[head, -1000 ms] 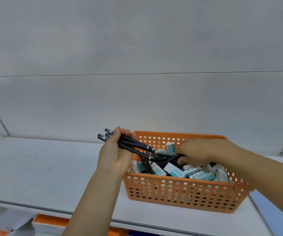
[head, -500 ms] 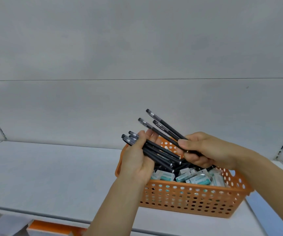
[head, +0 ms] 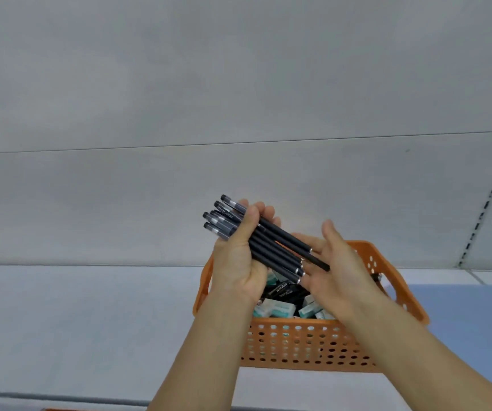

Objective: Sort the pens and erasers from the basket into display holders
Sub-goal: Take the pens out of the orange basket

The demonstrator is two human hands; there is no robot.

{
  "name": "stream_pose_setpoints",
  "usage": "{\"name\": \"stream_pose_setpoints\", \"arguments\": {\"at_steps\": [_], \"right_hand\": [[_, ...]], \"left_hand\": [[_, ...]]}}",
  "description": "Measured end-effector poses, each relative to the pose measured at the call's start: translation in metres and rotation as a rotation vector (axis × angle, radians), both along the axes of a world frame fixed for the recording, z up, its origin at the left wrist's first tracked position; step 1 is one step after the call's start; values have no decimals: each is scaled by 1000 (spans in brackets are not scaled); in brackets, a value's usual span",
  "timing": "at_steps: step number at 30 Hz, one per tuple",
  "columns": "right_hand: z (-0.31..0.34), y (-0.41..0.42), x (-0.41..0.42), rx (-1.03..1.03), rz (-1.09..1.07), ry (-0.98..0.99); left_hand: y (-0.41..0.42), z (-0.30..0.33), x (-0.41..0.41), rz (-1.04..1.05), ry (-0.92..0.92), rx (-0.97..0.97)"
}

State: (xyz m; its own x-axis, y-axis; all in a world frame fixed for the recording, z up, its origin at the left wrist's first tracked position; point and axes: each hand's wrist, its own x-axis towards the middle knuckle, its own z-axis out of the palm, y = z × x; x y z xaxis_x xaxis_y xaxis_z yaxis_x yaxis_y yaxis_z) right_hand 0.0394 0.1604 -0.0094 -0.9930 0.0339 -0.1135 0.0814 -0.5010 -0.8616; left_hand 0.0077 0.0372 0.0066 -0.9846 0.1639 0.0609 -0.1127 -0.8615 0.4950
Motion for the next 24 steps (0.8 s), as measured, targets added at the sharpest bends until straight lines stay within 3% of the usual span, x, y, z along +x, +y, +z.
{"name": "stream_pose_setpoints", "arguments": {"at_steps": [2,5,6,10,13,16,19,24], "right_hand": [[0,-19,1,-322,17,3],[5,-31,3,-336,-51,58],[8,-29,5,-205,-90,110],[9,-2,17,697,-76,363],[11,0,20,1007,-55,370],[13,3,25,1008,-205,429],[15,30,37,970,-281,488],[12,113,72,724,-110,474]], "left_hand": [[8,0,4,-65,-4,6],[11,1,6,-125,4,23],[9,2,5,-120,25,2],[1,1,1,-36,120,-213],[12,2,12,-54,206,-498],[34,5,27,-62,306,-686],[63,17,41,-99,421,-707],[135,29,59,-192,547,-706]]}}
